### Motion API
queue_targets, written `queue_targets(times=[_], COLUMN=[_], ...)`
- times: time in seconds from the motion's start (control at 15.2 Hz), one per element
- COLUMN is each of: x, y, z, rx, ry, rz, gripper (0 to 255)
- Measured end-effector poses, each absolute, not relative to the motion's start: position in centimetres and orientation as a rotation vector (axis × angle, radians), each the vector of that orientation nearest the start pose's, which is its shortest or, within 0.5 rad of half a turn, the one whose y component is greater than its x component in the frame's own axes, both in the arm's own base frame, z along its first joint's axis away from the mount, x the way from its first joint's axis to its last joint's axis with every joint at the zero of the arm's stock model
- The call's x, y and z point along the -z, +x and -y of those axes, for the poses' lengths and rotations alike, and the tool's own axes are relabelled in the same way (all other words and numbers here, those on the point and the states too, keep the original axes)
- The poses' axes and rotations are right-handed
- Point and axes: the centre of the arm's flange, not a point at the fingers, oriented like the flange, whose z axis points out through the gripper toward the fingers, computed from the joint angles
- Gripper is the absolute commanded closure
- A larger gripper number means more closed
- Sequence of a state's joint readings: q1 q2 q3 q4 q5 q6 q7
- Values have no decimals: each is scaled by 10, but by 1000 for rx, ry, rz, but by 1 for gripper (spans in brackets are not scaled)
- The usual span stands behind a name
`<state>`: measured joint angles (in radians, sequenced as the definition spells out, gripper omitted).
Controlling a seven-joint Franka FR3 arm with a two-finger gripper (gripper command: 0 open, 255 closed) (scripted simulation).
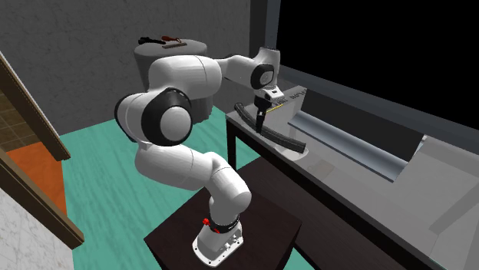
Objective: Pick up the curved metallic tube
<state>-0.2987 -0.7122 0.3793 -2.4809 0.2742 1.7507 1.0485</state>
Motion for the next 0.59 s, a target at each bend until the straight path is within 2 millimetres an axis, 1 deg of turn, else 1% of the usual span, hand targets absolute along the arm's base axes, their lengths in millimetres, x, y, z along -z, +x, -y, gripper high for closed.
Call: queue_targets(times=[0.59], x=[-547], y=[343], z=[-66], rx=[-83], ry=[-2666], rz=[-1664], gripper=[255])
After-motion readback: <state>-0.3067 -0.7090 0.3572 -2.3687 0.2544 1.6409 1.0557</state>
